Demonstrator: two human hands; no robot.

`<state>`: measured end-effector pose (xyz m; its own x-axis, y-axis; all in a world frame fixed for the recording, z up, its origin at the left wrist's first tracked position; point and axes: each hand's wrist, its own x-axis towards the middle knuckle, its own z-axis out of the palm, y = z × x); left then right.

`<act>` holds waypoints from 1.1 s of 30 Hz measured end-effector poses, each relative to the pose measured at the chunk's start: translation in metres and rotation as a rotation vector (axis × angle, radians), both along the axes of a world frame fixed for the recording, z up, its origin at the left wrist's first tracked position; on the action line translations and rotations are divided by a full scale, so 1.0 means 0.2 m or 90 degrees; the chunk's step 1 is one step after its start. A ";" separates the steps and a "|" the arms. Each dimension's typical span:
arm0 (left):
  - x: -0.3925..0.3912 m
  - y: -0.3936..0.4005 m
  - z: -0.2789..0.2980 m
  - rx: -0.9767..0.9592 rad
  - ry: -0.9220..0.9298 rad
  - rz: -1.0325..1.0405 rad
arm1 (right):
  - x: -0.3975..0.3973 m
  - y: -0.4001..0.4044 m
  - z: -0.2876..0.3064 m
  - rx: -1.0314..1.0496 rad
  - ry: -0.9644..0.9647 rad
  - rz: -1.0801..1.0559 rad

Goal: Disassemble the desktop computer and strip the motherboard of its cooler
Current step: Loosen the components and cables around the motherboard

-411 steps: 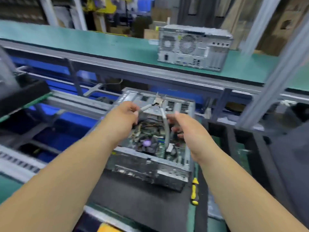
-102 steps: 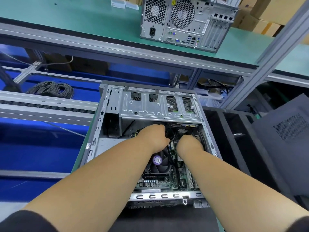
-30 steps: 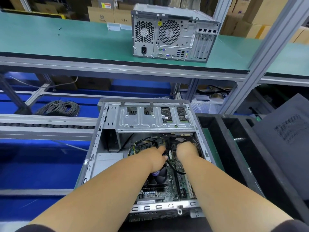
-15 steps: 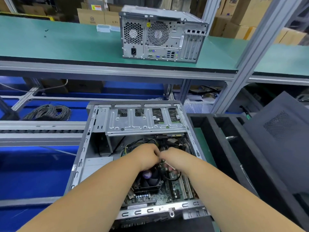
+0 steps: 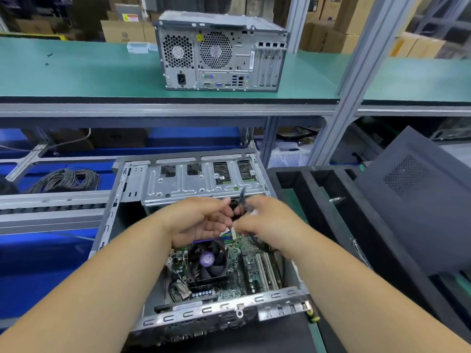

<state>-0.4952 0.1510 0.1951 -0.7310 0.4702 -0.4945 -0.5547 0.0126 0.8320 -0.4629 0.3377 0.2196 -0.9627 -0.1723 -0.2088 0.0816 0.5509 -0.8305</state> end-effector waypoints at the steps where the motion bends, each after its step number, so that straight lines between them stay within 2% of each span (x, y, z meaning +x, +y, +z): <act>1: 0.01 0.00 0.01 -0.007 -0.007 0.020 | -0.01 0.05 0.02 -0.028 0.034 -0.046; 5: 0.07 0.05 0.01 -0.223 0.070 0.047 | -0.12 0.38 0.05 -0.072 0.110 -0.212; 10: 0.16 0.23 -0.03 -0.345 0.103 0.067 | -0.28 0.72 -0.14 0.125 -0.006 -0.209; 16: 0.16 0.32 -0.07 -0.549 0.222 0.039 | -0.36 0.89 -0.26 0.335 -0.091 -0.155; 18: 0.15 0.32 -0.09 -0.603 0.239 0.047 | -0.37 0.87 -0.26 0.320 -0.080 -0.163; 21: 0.13 0.31 -0.10 -0.657 0.265 0.031 | -0.37 0.78 -0.24 0.246 0.038 -0.146; 25: 0.09 0.26 -0.10 -0.716 0.283 -0.016 | -0.34 0.57 -0.17 0.156 0.103 -0.038; 28: 0.04 0.20 -0.11 -0.814 0.301 -0.066 | -0.31 0.43 -0.13 0.132 0.137 0.028; 33: -0.02 0.02 -0.16 -0.961 0.247 -0.127 | -0.25 0.24 -0.07 0.111 0.199 0.048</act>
